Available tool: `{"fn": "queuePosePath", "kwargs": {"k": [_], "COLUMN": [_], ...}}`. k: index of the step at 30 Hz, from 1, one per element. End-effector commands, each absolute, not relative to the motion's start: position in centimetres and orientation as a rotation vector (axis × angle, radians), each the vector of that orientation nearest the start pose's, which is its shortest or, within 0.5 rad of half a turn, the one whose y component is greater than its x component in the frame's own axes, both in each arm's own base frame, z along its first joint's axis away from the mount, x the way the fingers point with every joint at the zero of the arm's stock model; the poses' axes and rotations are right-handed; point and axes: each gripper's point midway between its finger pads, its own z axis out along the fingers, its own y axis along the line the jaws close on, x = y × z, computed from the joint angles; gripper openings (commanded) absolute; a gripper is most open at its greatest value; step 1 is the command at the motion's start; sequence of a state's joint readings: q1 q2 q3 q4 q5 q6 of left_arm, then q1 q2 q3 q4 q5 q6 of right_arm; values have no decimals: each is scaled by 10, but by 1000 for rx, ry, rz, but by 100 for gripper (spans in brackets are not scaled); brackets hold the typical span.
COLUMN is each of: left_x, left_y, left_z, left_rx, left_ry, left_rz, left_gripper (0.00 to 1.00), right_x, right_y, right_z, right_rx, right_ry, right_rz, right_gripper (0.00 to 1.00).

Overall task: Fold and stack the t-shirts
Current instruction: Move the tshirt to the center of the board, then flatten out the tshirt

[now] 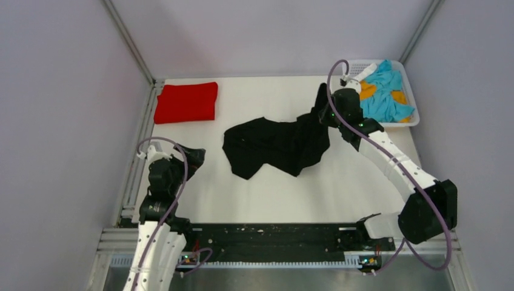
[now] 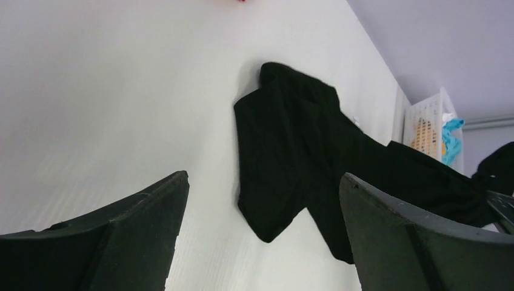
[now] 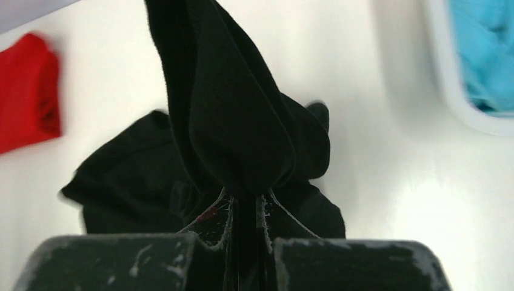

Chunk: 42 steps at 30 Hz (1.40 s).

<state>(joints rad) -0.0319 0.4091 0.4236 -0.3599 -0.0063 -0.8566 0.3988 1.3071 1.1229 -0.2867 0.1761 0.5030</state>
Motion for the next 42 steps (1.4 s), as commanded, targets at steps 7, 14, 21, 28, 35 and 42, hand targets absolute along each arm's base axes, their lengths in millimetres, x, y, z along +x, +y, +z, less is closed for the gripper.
{"fn": "queuePosePath", "kwargs": {"k": [7,14,21,28,35,42], "left_x": [260,264,279,297,317,326], "left_y": [-94,-143,-167,-183,-202,-193], "left_z": [125,88,62,35,20,3], "left_rx": [-677,-523,-457,-464,-462,-552], "left_ry": [2053,2263,2395,2479,2533,2589], "left_rz": [-848,-806,-751,-717,-677,-533], "left_gripper": [98,99,89,80,61,0], "right_x": [410,364,301,268,254,249], "right_y": [49,22,14,31,33,57], "right_z": [209,229,208,193,172,148], "right_rx": [581,643,689,643,654,574], "right_ry": [2010,1926,1866,1796,1834,1972], "right_rz": [12,-45,72,290,314,403], "right_gripper": [93,99,99,99,99,99]}}
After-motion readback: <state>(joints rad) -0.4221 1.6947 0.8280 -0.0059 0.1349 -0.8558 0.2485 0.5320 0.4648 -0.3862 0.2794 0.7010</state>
